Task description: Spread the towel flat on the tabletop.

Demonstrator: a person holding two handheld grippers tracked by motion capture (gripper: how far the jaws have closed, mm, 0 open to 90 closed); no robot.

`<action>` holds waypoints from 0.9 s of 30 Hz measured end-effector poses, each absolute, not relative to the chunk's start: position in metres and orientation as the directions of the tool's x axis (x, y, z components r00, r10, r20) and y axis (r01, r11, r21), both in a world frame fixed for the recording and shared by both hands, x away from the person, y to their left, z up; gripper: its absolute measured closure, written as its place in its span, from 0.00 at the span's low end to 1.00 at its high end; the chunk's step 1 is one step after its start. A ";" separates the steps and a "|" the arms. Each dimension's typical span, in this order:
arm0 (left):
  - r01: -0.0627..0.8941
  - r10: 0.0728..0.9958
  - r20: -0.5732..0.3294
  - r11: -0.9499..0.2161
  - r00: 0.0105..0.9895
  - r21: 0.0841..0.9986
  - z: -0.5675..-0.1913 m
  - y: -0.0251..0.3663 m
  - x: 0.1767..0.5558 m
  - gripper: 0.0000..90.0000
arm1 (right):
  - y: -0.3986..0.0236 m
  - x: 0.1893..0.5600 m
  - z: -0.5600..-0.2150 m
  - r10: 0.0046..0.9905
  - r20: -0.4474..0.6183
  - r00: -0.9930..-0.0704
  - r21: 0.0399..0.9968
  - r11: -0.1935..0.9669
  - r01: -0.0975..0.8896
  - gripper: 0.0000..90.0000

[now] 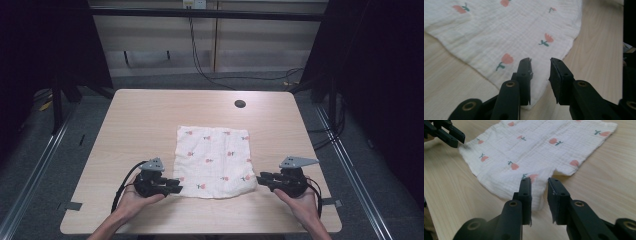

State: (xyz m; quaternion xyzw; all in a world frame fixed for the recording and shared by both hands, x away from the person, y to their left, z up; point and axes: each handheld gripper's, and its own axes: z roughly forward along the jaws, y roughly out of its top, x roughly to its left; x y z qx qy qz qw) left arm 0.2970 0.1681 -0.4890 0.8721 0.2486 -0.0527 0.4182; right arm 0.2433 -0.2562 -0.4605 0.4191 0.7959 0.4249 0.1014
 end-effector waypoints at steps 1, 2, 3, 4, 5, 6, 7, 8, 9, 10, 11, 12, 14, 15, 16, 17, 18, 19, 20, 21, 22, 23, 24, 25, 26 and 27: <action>0.473 0.391 -0.289 -0.545 0.874 0.692 -0.491 0.166 0.296 0.80 | -0.253 0.245 -0.462 0.753 0.195 -0.629 0.754 0.295 0.587 0.82; 0.468 0.385 -0.285 -0.564 0.878 0.681 -0.493 0.165 0.296 0.80 | -0.251 0.247 -0.464 0.741 0.193 -0.643 0.750 0.311 0.584 0.84; 0.466 0.384 -0.282 -0.570 0.879 0.677 -0.495 0.164 0.296 0.80 | -0.247 0.249 -0.468 0.727 0.195 -0.659 0.746 0.326 0.580 0.84; 0.468 0.392 -0.277 -0.569 0.877 0.676 -0.496 0.163 0.296 0.80 | -0.243 0.250 -0.471 0.720 0.184 -0.670 0.738 0.349 0.577 0.84; 0.468 0.392 -0.277 -0.572 0.877 0.674 -0.497 0.164 0.296 0.79 | -0.238 0.252 -0.474 0.714 0.174 -0.679 0.730 0.369 0.575 0.84; 0.464 0.397 -0.267 -0.572 0.878 0.677 -0.498 0.164 0.297 0.78 | -0.235 0.254 -0.478 0.708 0.140 -0.692 0.725 0.402 0.559 0.83; 0.470 0.407 -0.266 -0.567 0.874 0.676 -0.498 0.165 0.297 0.79 | -0.232 0.256 -0.482 0.703 0.121 -0.701 0.716 0.427 0.552 0.81; 0.476 0.416 -0.266 -0.564 0.870 0.675 -0.498 0.167 0.298 0.78 | -0.231 0.259 -0.486 0.708 0.137 -0.692 0.707 0.420 0.569 0.78; 0.470 0.416 -0.257 -0.569 0.873 0.675 -0.498 0.168 0.297 0.77 | -0.230 0.260 -0.490 0.713 0.137 -0.688 0.697 0.423 0.578 0.76; 0.476 0.412 -0.268 -0.567 0.871 0.673 -0.497 0.168 0.297 0.77 | -0.229 0.261 -0.492 0.712 0.123 -0.691 0.684 0.444 0.579 0.74; 0.481 0.409 -0.279 -0.566 0.869 0.670 -0.497 0.169 0.296 0.75 | -0.229 0.261 -0.495 0.707 0.133 -0.695 0.676 0.449 0.585 0.72; 0.479 0.412 -0.273 -0.564 0.869 0.673 -0.497 0.169 0.294 0.74 | -0.229 0.260 -0.496 0.703 0.142 -0.697 0.674 0.447 0.588 0.69; 0.473 0.407 -0.269 -0.568 0.873 0.673 -0.497 0.169 0.292 0.74 | -0.231 0.256 -0.496 0.687 0.155 -0.710 0.677 0.449 0.583 0.67; 0.472 0.400 -0.274 -0.573 0.874 0.670 -0.497 0.171 0.292 0.74 | -0.233 0.253 -0.496 0.686 0.157 -0.711 0.677 0.449 0.583 0.67; 0.476 0.400 -0.279 -0.572 0.873 0.668 -0.497 0.171 0.291 0.74 | -0.234 0.249 -0.496 0.686 0.156 -0.711 0.676 0.450 0.583 0.67; 0.478 0.396 -0.285 -0.573 0.873 0.666 -0.497 0.172 0.290 0.74 | -0.236 0.243 -0.496 0.681 0.158 -0.715 0.677 0.452 0.580 0.67; 0.474 0.393 -0.283 -0.576 0.875 0.666 -0.497 0.172 0.289 0.74 | -0.236 0.243 -0.496 0.681 0.158 -0.715 0.677 0.452 0.580 0.67; 0.480 0.395 -0.290 -0.571 0.872 0.666 -0.497 0.171 0.288 0.73 | -0.236 0.238 -0.495 0.677 0.151 -0.720 0.672 0.464 0.577 0.71; 0.474 0.394 -0.282 -0.576 0.875 0.666 -0.497 0.171 0.287 0.73 | -0.236 0.238 -0.495 0.677 0.151 -0.720 0.672 0.464 0.577 0.71; 0.475 0.397 -0.281 -0.568 0.874 0.672 -0.498 0.171 0.285 0.73 | -0.235 0.232 -0.494 0.680 0.126 -0.722 0.669 0.479 0.568 0.78; 0.473 0.398 -0.276 -0.575 0.875 0.668 -0.497 0.171 0.284 0.73 | -0.235 0.232 -0.494 0.680 0.126 -0.722 0.669 0.479 0.568 0.78; 0.471 0.394 -0.277 -0.580 0.876 0.665 -0.496 0.173 0.283 0.73 | -0.235 0.230 -0.495 0.677 0.139 -0.723 0.670 0.473 0.572 0.82; 0.477 0.395 -0.284 -0.577 0.873 0.663 -0.496 0.173 0.283 0.73 | -0.235 0.228 -0.495 0.684 0.141 -0.716 0.668 0.468 0.579 0.84; 0.480 0.393 -0.291 -0.574 0.872 0.663 -0.497 0.174 0.282 0.73 | -0.235 0.227 -0.495 0.689 0.143 -0.710 0.669 0.462 0.582 0.87; 0.478 0.393 -0.287 -0.582 0.874 0.658 -0.496 0.174 0.281 0.74 | -0.235 0.227 -0.495 0.688 0.147 -0.711 0.673 0.457 0.582 0.90; 0.472 0.400 -0.272 -0.581 0.875 0.663 -0.496 0.173 0.280 0.77 | -0.235 0.226 -0.495 0.689 0.143 -0.711 0.670 0.461 0.582 0.92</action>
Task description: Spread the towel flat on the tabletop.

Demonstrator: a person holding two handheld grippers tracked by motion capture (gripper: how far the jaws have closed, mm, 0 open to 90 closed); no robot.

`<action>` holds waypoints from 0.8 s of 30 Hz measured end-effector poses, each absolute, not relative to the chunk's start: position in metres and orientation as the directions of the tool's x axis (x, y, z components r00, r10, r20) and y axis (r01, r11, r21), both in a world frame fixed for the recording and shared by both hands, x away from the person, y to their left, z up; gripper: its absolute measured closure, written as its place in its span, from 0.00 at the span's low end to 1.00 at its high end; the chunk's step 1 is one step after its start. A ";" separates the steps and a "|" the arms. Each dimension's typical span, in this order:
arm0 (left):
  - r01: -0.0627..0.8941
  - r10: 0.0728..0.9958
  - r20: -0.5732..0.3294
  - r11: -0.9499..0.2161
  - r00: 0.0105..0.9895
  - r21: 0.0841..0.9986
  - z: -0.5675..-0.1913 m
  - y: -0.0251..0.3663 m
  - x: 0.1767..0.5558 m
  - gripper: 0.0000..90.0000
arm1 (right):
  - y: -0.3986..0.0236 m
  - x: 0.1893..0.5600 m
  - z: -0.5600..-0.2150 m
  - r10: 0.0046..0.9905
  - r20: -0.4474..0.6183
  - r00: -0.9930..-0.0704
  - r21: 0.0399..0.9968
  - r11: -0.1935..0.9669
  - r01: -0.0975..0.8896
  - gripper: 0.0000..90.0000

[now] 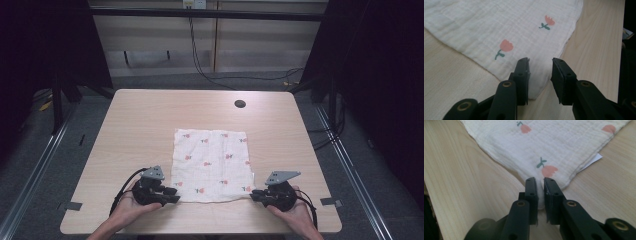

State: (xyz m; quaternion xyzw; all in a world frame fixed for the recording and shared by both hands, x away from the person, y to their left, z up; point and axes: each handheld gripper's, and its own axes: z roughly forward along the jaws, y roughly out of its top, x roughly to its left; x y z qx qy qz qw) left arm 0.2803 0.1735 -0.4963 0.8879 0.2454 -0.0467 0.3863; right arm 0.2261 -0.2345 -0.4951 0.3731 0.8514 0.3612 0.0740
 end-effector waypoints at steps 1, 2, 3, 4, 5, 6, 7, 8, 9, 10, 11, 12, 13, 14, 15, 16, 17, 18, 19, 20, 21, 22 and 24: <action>0.464 0.400 -0.260 -0.597 0.879 0.654 -0.495 0.174 0.280 0.83 | -0.234 0.226 -0.495 0.691 0.152 -0.707 0.669 0.455 0.588 0.93; 0.459 0.391 -0.259 -0.606 0.883 0.650 -0.495 0.174 0.280 0.88 | -0.234 0.226 -0.495 0.691 0.157 -0.706 0.666 0.454 0.592 0.94; 0.462 0.395 -0.259 -0.606 0.881 0.648 -0.496 0.174 0.279 0.93 | -0.233 0.225 -0.495 0.688 0.164 -0.707 0.661 0.455 0.597 0.94; 0.465 0.394 -0.266 -0.604 0.880 0.647 -0.496 0.174 0.279 0.97 | -0.233 0.225 -0.494 0.683 0.167 -0.711 0.658 0.459 0.596 0.94; 0.480 0.400 -0.281 -0.596 0.872 0.644 -0.497 0.174 0.278 0.98 | -0.233 0.224 -0.494 0.681 0.173 -0.712 0.657 0.459 0.598 0.94; 0.477 0.382 -0.295 -0.594 0.876 0.648 -0.498 0.173 0.278 1.00 | -0.233 0.222 -0.494 0.677 0.177 -0.715 0.654 0.462 0.600 0.94; 0.470 0.385 -0.280 -0.607 0.879 0.641 -0.497 0.172 0.278 1.00 | -0.233 0.220 -0.494 0.669 0.185 -0.720 0.651 0.465 0.600 0.94; 0.466 0.373 -0.286 -0.610 0.882 0.641 -0.497 0.171 0.279 1.00 | -0.232 0.217 -0.494 0.662 0.194 -0.724 0.653 0.464 0.599 0.94; 0.460 0.378 -0.272 -0.617 0.885 0.639 -0.496 0.169 0.278 1.00 | -0.233 0.214 -0.494 0.661 0.192 -0.726 0.651 0.467 0.598 0.94; 0.456 0.373 -0.272 -0.617 0.887 0.641 -0.496 0.168 0.278 1.00 | -0.234 0.211 -0.494 0.662 0.200 -0.722 0.647 0.465 0.605 0.94; 0.458 0.370 -0.277 -0.621 0.887 0.636 -0.496 0.168 0.277 0.99 | -0.235 0.208 -0.493 0.664 0.205 -0.719 0.644 0.461 0.610 0.94; 0.453 0.353 -0.287 -0.633 0.891 0.628 -0.495 0.169 0.276 0.99 | -0.236 0.206 -0.493 0.665 0.209 -0.717 0.644 0.458 0.612 0.94; 0.451 0.349 -0.289 -0.637 0.892 0.625 -0.495 0.169 0.273 0.99 | -0.238 0.203 -0.493 0.665 0.209 -0.717 0.644 0.458 0.613 0.94; 0.454 0.343 -0.299 -0.635 0.891 0.625 -0.495 0.170 0.270 0.98 | -0.239 0.201 -0.493 0.665 0.212 -0.716 0.643 0.457 0.615 0.94; 0.454 0.343 -0.298 -0.641 0.891 0.619 -0.494 0.171 0.266 0.98 | -0.239 0.201 -0.493 0.665 0.212 -0.716 0.643 0.457 0.615 0.94; 0.456 0.338 -0.306 -0.640 0.890 0.619 -0.494 0.172 0.263 0.96 | -0.238 0.200 -0.493 0.663 0.218 -0.716 0.641 0.456 0.617 0.94; 0.459 0.335 -0.314 -0.645 0.888 0.611 -0.493 0.173 0.260 0.92 | -0.238 0.199 -0.493 0.658 0.223 -0.719 0.641 0.457 0.617 0.93; 0.464 0.347 -0.307 -0.647 0.886 0.605 -0.492 0.174 0.256 0.90 | -0.237 0.198 -0.493 0.653 0.237 -0.720 0.639 0.453 0.621 0.93; 0.464 0.341 -0.315 -0.648 0.886 0.604 -0.492 0.175 0.254 0.90 | -0.237 0.197 -0.493 0.646 0.234 -0.726 0.639 0.461 0.616 0.91; 0.470 0.349 -0.315 -0.648 0.883 0.599 -0.491 0.177 0.251 0.90 | -0.236 0.196 -0.493 0.638 0.251 -0.728 0.633 0.460 0.622 0.89; 0.470 0.349 -0.315 -0.648 0.883 0.599 -0.491 0.177 0.251 0.87 | -0.236 0.196 -0.493 0.638 0.251 -0.728 0.633 0.460 0.622 0.89; 0.476 0.353 -0.320 -0.653 0.879 0.589 -0.490 0.178 0.250 0.87 | -0.236 0.196 -0.493 0.640 0.252 -0.726 0.634 0.458 0.623 0.87; 0.479 0.332 -0.346 -0.645 0.878 0.595 -0.490 0.179 0.251 0.81 | -0.236 0.196 -0.492 0.631 0.259 -0.731 0.643 0.453 0.618 0.81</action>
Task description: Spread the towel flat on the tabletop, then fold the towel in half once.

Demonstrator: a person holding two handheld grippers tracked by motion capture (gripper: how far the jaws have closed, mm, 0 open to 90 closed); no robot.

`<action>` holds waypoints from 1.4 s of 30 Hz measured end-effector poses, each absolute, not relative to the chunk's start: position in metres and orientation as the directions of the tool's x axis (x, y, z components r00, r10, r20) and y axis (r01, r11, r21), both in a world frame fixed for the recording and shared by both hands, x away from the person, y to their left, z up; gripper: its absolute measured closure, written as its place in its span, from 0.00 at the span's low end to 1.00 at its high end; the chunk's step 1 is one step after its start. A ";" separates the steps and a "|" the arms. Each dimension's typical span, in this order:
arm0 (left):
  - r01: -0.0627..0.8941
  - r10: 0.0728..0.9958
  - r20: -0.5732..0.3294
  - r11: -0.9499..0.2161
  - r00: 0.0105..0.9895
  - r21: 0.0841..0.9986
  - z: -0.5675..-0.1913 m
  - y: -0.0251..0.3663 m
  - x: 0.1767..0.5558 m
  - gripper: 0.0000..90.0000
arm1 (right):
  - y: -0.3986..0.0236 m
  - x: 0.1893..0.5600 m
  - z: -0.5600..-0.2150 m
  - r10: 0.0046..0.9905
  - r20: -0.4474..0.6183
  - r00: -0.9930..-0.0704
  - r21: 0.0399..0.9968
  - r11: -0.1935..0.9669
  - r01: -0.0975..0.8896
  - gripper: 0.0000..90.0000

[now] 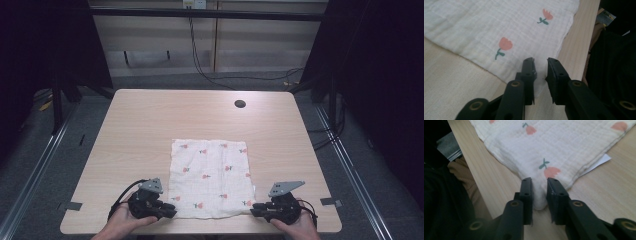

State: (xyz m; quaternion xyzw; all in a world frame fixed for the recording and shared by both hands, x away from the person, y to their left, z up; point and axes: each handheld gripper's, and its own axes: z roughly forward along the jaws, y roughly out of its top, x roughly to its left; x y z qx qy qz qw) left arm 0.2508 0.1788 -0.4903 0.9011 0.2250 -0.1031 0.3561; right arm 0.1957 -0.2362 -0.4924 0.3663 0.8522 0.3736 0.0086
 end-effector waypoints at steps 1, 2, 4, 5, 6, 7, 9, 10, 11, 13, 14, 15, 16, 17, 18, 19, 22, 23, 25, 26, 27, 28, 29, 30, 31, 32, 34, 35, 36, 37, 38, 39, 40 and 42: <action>0.484 0.342 -0.342 -0.637 0.875 0.600 -0.489 0.179 0.251 0.78 | -0.237 0.196 -0.491 0.632 0.263 -0.729 0.650 0.442 0.618 0.77; 0.479 0.356 -0.320 -0.639 0.878 0.602 -0.487 0.180 0.253 0.74 | -0.238 0.198 -0.490 0.628 0.268 -0.731 0.667 0.426 0.611 0.74; 0.494 0.373 -0.326 -0.602 0.869 0.627 -0.484 0.180 0.259 0.70 | -0.240 0.204 -0.487 0.628 0.292 -0.721 0.691 0.383 0.613 0.65; 0.491 0.385 -0.311 -0.592 0.869 0.638 -0.482 0.180 0.263 0.70 | -0.240 0.204 -0.487 0.628 0.292 -0.721 0.691 0.383 0.613 0.65; 0.486 0.393 -0.299 -0.582 0.870 0.652 -0.481 0.180 0.266 0.68 | -0.240 0.207 -0.487 0.636 0.286 -0.717 0.692 0.381 0.613 0.64; 0.492 0.397 -0.303 -0.568 0.866 0.660 -0.479 0.180 0.271 0.67 | -0.241 0.210 -0.487 0.644 0.287 -0.709 0.689 0.375 0.620 0.63; 0.506 0.422 -0.303 -0.543 0.855 0.670 -0.479 0.179 0.282 0.66 | -0.242 0.219 -0.484 0.649 0.284 -0.705 0.697 0.366 0.617 0.62; 0.516 0.439 -0.301 -0.535 0.846 0.669 -0.479 0.179 0.287 0.65 | -0.242 0.223 -0.483 0.653 0.274 -0.706 0.707 0.361 0.608 0.62; 0.528 0.459 -0.301 -0.522 0.836 0.670 -0.479 0.179 0.292 0.64 | -0.242 0.228 -0.481 0.660 0.274 -0.699 0.706 0.355 0.612 0.61; 0.550 0.483 -0.312 -0.498 0.818 0.670 -0.480 0.178 0.301 0.64 | -0.242 0.238 -0.477 0.671 0.258 -0.695 0.717 0.350 0.604 0.61; 0.557 0.500 -0.304 -0.498 0.811 0.665 -0.479 0.178 0.304 0.64 | -0.242 0.244 -0.475 0.678 0.249 -0.691 0.720 0.348 0.601 0.61; 0.559 0.508 -0.300 -0.499 0.808 0.662 -0.479 0.177 0.306 0.64 | -0.241 0.249 -0.472 0.682 0.243 -0.689 0.718 0.351 0.601 0.61; 0.563 0.511 -0.302 -0.496 0.805 0.661 -0.478 0.176 0.308 0.62 | -0.241 0.255 -0.470 0.679 0.239 -0.694 0.722 0.354 0.595 0.61; 0.563 0.511 -0.304 -0.491 0.804 0.664 -0.476 0.176 0.311 0.61 | -0.240 0.259 -0.467 0.680 0.244 -0.692 0.720 0.351 0.599 0.61; 0.562 0.511 -0.305 -0.485 0.804 0.670 -0.475 0.175 0.314 0.60 | -0.239 0.264 -0.464 0.678 0.235 -0.697 0.721 0.360 0.593 0.60; 0.560 0.514 -0.300 -0.483 0.804 0.673 -0.474 0.173 0.318 0.59 | -0.238 0.268 -0.461 0.683 0.216 -0.697 0.722 0.369 0.585 0.59; 0.563 0.538 -0.289 -0.460 0.792 0.687 -0.473 0.169 0.328 0.56 | -0.240 0.279 -0.449 0.715 0.166 -0.679 0.750 0.356 0.557 0.59; 0.563 0.547 -0.279 -0.465 0.789 0.683 -0.473 0.166 0.332 0.56 | -0.241 0.283 -0.446 0.738 0.129 -0.663 0.753 0.362 0.549 0.59; 0.577 0.543 -0.305 -0.446 0.782 0.684 -0.476 0.160 0.339 0.55 | -0.246 0.295 -0.444 0.737 0.164 -0.656 0.751 0.338 0.567 0.59; 0.577 0.542 -0.305 -0.448 0.783 0.683 -0.477 0.157 0.343 0.55 | -0.247 0.301 -0.445 0.744 0.155 -0.650 0.753 0.337 0.565 0.59; 0.570 0.545 -0.289 -0.465 0.787 0.677 -0.479 0.153 0.346 0.55 | -0.248 0.306 -0.447 0.757 0.153 -0.635 0.747 0.332 0.576 0.59; 0.563 0.546 -0.273 -0.480 0.792 0.673 -0.480 0.149 0.348 0.54 | -0.250 0.311 -0.450 0.757 0.169 -0.631 0.746 0.320 0.584 0.59; 0.560 0.545 -0.267 -0.488 0.795 0.669 -0.481 0.147 0.351 0.54 | -0.250 0.316 -0.453 0.762 0.159 -0.628 0.743 0.327 0.584 0.60; 0.559 0.543 -0.268 -0.488 0.796 0.670 -0.482 0.146 0.353 0.54 | -0.251 0.320 -0.456 0.772 0.157 -0.616 0.742 0.319 0.589 0.60; 0.564 0.542 -0.278 -0.482 0.793 0.670 -0.484 0.145 0.355 0.54 | -0.251 0.325 -0.459 0.769 0.167 -0.617 0.741 0.315 0.593 0.61; 0.564 0.542 -0.276 -0.489 0.794 0.665 -0.486 0.145 0.356 0.55 | -0.251 0.329 -0.461 0.769 0.163 -0.618 0.735 0.323 0.596 0.61; 0.571 0.543 -0.282 -0.489 0.791 0.659 -0.490 0.146 0.358 0.58 | -0.252 0.340 -0.463 0.770 0.152 -0.619 0.732 0.333 0.594 0.63; 0.571 0.545 -0.279 -0.493 0.791 0.656 -0.492 0.147 0.359 0.58 | -0.252 0.345 -0.463 0.771 0.160 -0.617 0.728 0.330 0.601 0.63; 0.570 0.544 -0.276 -0.499 0.793 0.653 -0.493 0.148 0.359 0.57 | -0.253 0.351 -0.464 0.773 0.173 -0.610 0.726 0.318 0.609 0.62; 0.567 0.540 -0.274 -0.504 0.796 0.652 -0.495 0.148 0.359 0.57 | -0.253 0.357 -0.465 0.772 0.180 -0.610 0.721 0.318 0.616 0.62; 0.567 0.534 -0.281 -0.505 0.797 0.651 -0.496 0.149 0.359 0.56 | -0.253 0.362 -0.466 0.773 0.179 -0.609 0.720 0.319 0.616 0.62; 0.564 0.536 -0.279 -0.496 0.797 0.660 -0.497 0.150 0.359 0.57 | -0.253 0.366 -0.466 0.777 0.179 -0.604 0.718 0.317 0.620 0.62; 0.560 0.534 -0.276 -0.496 0.799 0.664 -0.498 0.150 0.359 0.58 | -0.253 0.371 -0.466 0.776 0.186 -0.603 0.717 0.313 0.623 0.62; 0.555 0.531 -0.272 -0.497 0.802 0.667 -0.498 0.151 0.359 0.59 | -0.254 0.380 -0.467 0.783 0.194 -0.591 0.721 0.294 0.627 0.64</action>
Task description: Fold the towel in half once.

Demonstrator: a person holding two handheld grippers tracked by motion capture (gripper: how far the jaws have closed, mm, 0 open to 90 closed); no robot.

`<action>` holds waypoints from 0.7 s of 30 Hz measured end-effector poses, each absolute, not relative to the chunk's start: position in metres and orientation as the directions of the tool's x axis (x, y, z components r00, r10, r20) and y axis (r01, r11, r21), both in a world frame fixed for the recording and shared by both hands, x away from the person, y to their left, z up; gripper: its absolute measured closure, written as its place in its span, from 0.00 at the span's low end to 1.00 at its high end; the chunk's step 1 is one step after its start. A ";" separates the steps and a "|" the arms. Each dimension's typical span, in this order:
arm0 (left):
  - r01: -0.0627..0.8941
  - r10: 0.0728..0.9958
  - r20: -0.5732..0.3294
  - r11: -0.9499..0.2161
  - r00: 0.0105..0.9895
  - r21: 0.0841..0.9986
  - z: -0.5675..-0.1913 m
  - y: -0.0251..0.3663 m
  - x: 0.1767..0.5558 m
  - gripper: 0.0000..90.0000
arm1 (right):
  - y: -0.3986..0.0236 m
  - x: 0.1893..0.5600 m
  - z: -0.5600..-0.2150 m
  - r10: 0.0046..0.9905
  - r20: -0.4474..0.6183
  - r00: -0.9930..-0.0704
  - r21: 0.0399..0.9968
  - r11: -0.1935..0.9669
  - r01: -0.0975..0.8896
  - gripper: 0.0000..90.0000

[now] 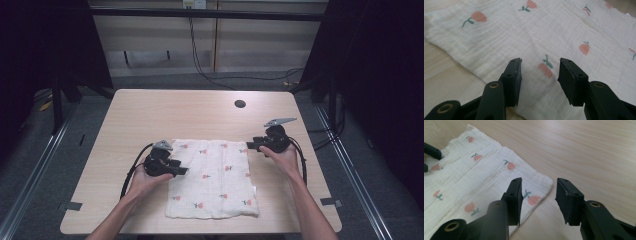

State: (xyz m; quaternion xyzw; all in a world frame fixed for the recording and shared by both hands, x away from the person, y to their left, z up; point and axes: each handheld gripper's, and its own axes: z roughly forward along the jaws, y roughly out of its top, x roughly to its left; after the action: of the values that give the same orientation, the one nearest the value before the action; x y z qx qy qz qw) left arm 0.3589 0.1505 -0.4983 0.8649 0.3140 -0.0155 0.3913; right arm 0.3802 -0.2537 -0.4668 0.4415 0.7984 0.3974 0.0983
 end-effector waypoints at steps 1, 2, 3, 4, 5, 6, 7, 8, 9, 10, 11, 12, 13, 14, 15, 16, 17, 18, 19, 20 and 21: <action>0.556 0.530 -0.276 -0.489 0.802 0.672 -0.499 0.151 0.358 0.59 | -0.253 0.385 -0.468 0.782 0.200 -0.590 0.721 0.290 0.629 0.65; 0.553 0.529 -0.275 -0.489 0.803 0.675 -0.499 0.151 0.358 0.59 | -0.253 0.390 -0.470 0.790 0.194 -0.582 0.721 0.287 0.631 0.65; 0.549 0.523 -0.274 -0.494 0.807 0.674 -0.499 0.151 0.358 0.60 | -0.253 0.395 -0.472 0.797 0.194 -0.572 0.717 0.283 0.637 0.66; 0.545 0.520 -0.272 -0.496 0.810 0.675 -0.499 0.150 0.358 0.61 | -0.253 0.399 -0.474 0.798 0.203 -0.567 0.713 0.277 0.644 0.67; 0.543 0.518 -0.271 -0.497 0.812 0.676 -0.500 0.150 0.358 0.62 | -0.253 0.403 -0.477 0.803 0.199 -0.561 0.707 0.279 0.650 0.67; 0.541 0.513 -0.272 -0.499 0.814 0.677 -0.500 0.150 0.358 0.64 | -0.249 0.409 -0.484 0.810 0.189 -0.556 0.690 0.293 0.661 0.67; 0.541 0.512 -0.273 -0.501 0.815 0.676 -0.500 0.149 0.358 0.64 | -0.249 0.409 -0.484 0.810 0.189 -0.556 0.690 0.293 0.661 0.67; 0.538 0.506 -0.272 -0.508 0.818 0.673 -0.499 0.149 0.359 0.64 | -0.247 0.410 -0.488 0.816 0.173 -0.551 0.686 0.301 0.662 0.67; 0.535 0.506 -0.267 -0.510 0.820 0.674 -0.499 0.148 0.359 0.65 | -0.245 0.411 -0.492 0.817 0.167 -0.551 0.676 0.312 0.667 0.67; 0.534 0.502 -0.270 -0.512 0.821 0.673 -0.499 0.147 0.360 0.65 | -0.243 0.412 -0.495 0.826 0.149 -0.544 0.677 0.316 0.664 0.67; 0.539 0.504 -0.275 -0.508 0.819 0.672 -0.499 0.147 0.360 0.65 | -0.244 0.414 -0.498 0.832 0.166 -0.529 0.680 0.292 0.673 0.67; 0.544 0.507 -0.280 -0.502 0.815 0.673 -0.499 0.147 0.361 0.63 | -0.244 0.416 -0.502 0.831 0.200 -0.519 0.689 0.257 0.677 0.68; 0.545 0.509 -0.279 -0.504 0.814 0.670 -0.499 0.148 0.362 0.63 | -0.244 0.416 -0.502 0.831 0.200 -0.519 0.689 0.257 0.677 0.68; 0.546 0.514 -0.273 -0.509 0.813 0.666 -0.498 0.149 0.362 0.61 | -0.242 0.417 -0.504 0.825 0.200 -0.529 0.688 0.267 0.675 0.69; 0.551 0.521 -0.276 -0.502 0.808 0.667 -0.497 0.150 0.363 0.61 | -0.240 0.417 -0.505 0.823 0.192 -0.535 0.686 0.277 0.673 0.69; 0.557 0.522 -0.284 -0.493 0.804 0.668 -0.496 0.153 0.365 0.60 | -0.238 0.417 -0.505 0.820 0.201 -0.536 0.687 0.272 0.674 0.70; 0.561 0.529 -0.285 -0.488 0.799 0.668 -0.495 0.155 0.367 0.60 | -0.237 0.417 -0.505 0.817 0.191 -0.544 0.690 0.282 0.667 0.71; 0.564 0.539 -0.278 -0.488 0.795 0.666 -0.493 0.158 0.370 0.60 | -0.236 0.416 -0.504 0.815 0.185 -0.549 0.687 0.292 0.665 0.72; 0.567 0.547 -0.277 -0.481 0.790 0.669 -0.492 0.160 0.373 0.60 | -0.235 0.416 -0.505 0.808 0.184 -0.559 0.688 0.301 0.661 0.74; 0.566 0.554 -0.273 -0.471 0.787 0.677 -0.490 0.164 0.377 0.60 | -0.234 0.415 -0.504 0.811 0.163 -0.561 0.685 0.316 0.656 0.76; 0.568 0.562 -0.272 -0.457 0.781 0.684 -0.490 0.166 0.381 0.62 | -0.233 0.414 -0.504 0.811 0.158 -0.563 0.685 0.320 0.654 0.80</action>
State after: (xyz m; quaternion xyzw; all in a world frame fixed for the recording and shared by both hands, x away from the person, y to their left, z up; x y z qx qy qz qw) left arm 0.3811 0.1662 -0.4896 0.8536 0.3310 -0.0036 0.4023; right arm 0.4138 -0.2332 -0.5038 0.4549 0.8054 0.3644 0.1077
